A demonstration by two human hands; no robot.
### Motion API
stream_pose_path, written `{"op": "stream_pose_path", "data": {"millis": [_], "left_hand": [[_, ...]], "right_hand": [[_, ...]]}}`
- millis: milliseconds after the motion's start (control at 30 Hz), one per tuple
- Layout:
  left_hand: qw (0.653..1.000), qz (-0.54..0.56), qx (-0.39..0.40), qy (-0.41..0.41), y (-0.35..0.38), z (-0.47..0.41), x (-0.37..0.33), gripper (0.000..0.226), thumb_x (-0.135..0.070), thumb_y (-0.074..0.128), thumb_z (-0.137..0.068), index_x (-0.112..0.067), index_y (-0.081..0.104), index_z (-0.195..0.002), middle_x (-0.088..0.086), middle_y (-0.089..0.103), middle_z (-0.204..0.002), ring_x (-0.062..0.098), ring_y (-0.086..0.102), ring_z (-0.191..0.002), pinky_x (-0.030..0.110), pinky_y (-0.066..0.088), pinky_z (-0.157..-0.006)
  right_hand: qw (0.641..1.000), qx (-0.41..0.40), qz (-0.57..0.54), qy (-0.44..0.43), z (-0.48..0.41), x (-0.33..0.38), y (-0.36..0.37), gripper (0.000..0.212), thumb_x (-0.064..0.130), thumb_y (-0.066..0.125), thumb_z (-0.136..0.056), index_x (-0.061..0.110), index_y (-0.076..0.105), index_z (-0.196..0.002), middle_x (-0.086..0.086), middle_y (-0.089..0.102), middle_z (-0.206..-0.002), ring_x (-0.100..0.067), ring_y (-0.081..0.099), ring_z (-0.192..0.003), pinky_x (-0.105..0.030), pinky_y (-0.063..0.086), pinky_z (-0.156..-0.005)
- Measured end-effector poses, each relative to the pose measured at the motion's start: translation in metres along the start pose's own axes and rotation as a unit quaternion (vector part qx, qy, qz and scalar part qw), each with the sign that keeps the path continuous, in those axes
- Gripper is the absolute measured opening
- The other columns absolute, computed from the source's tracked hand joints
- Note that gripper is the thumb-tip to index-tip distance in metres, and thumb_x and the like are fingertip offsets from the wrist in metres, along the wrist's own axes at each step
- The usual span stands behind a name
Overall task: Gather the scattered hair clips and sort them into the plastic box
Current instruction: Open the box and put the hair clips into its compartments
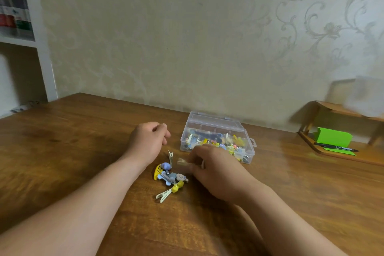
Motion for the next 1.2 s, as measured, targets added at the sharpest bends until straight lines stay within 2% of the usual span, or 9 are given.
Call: {"op": "stream_pose_path", "data": {"millis": [100,200,300,367,467,600,800,1100,1200], "left_hand": [[1.0,-0.005,0.003,0.002,0.0,0.001,-0.001,0.038,-0.03,0.053,-0.108,-0.018,0.077,-0.08,0.001,0.071,-0.074,0.023,0.067,-0.081,0.042,0.055,-0.08],[1.0,-0.006,0.007,0.005,0.001,0.001,-0.001,0.038,-0.03,0.053,-0.108,-0.018,0.076,-0.08,0.002,0.072,-0.075,0.022,0.066,-0.079,0.038,0.052,-0.074],[1.0,-0.004,0.009,0.004,0.001,0.001,-0.001,0.04,-0.03,0.053,-0.108,-0.017,0.076,-0.079,0.003,0.072,-0.074,0.021,0.065,-0.076,0.036,0.05,-0.071],[1.0,-0.009,0.011,0.004,0.001,0.002,-0.002,0.04,-0.03,0.052,-0.108,-0.017,0.076,-0.079,0.004,0.072,-0.076,0.021,0.066,-0.078,0.035,0.049,-0.07],[1.0,-0.015,0.012,0.007,0.001,0.003,-0.004,0.04,-0.031,0.051,-0.109,-0.017,0.076,-0.082,0.004,0.073,-0.077,0.021,0.067,-0.079,0.033,0.048,-0.068],[0.999,-0.028,0.012,0.011,0.001,0.004,-0.006,0.039,-0.03,0.051,-0.109,-0.017,0.076,-0.083,0.003,0.073,-0.078,0.018,0.066,-0.08,0.03,0.043,-0.065],[0.999,-0.032,0.014,0.01,0.001,0.006,-0.007,0.039,-0.031,0.049,-0.11,-0.017,0.076,-0.085,0.004,0.073,-0.08,0.017,0.065,-0.08,0.03,0.042,-0.065],[0.999,-0.035,0.015,0.011,0.001,0.005,-0.006,0.039,-0.031,0.05,-0.11,-0.017,0.076,-0.085,0.003,0.073,-0.079,0.016,0.066,-0.08,0.029,0.043,-0.067],[0.999,-0.032,0.013,0.011,0.0,0.005,-0.007,0.039,-0.031,0.05,-0.11,-0.016,0.077,-0.086,0.003,0.073,-0.079,0.016,0.066,-0.08,0.03,0.043,-0.067]], "right_hand": [[0.993,-0.079,-0.077,0.042,-0.006,-0.009,-0.018,0.004,0.03,0.064,-0.101,0.029,0.068,-0.102,0.015,0.069,-0.093,0.0,0.061,-0.08,-0.016,0.046,-0.067],[0.978,-0.144,-0.117,0.094,-0.017,-0.03,-0.046,0.009,0.022,0.069,-0.098,0.027,0.065,-0.091,0.012,0.069,-0.084,0.002,0.058,-0.069,-0.01,0.042,-0.057],[0.961,-0.172,-0.145,0.162,-0.025,-0.061,-0.075,0.006,0.023,0.075,-0.095,0.023,0.071,-0.09,0.005,0.073,-0.081,-0.004,0.055,-0.054,-0.02,0.042,-0.051],[0.953,-0.173,-0.142,0.205,-0.026,-0.082,-0.088,0.008,0.024,0.077,-0.095,0.017,0.074,-0.091,-0.005,0.076,-0.082,-0.01,0.055,-0.052,-0.024,0.042,-0.049],[0.956,-0.141,-0.08,0.245,-0.026,-0.103,-0.094,0.013,0.024,0.078,-0.093,0.014,0.071,-0.09,-0.007,0.076,-0.082,-0.018,0.061,-0.062,-0.027,0.045,-0.054],[0.965,-0.051,0.028,0.257,-0.027,-0.107,-0.086,0.018,0.025,0.08,-0.09,0.016,0.065,-0.095,-0.004,0.075,-0.09,-0.023,0.07,-0.085,-0.034,0.054,-0.065],[0.962,0.036,0.146,0.227,-0.038,-0.096,-0.074,0.014,0.025,0.08,-0.087,0.017,0.069,-0.088,-0.001,0.074,-0.087,-0.015,0.065,-0.075,-0.026,0.05,-0.059],[0.952,0.062,0.185,0.238,-0.043,-0.101,-0.07,0.018,0.034,0.082,-0.088,0.018,0.075,-0.092,0.002,0.073,-0.085,-0.017,0.069,-0.082,-0.032,0.061,-0.074],[0.951,0.05,0.192,0.239,-0.043,-0.101,-0.07,0.021,0.038,0.081,-0.088,0.017,0.074,-0.09,0.001,0.074,-0.083,-0.019,0.071,-0.081,-0.035,0.062,-0.074]]}}
Point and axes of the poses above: each hand's wrist, its own z-axis away from the middle knuckle, its own y-axis out of the palm, x = y × z, the point moved 4 cm from there along -z, towards the middle knuckle
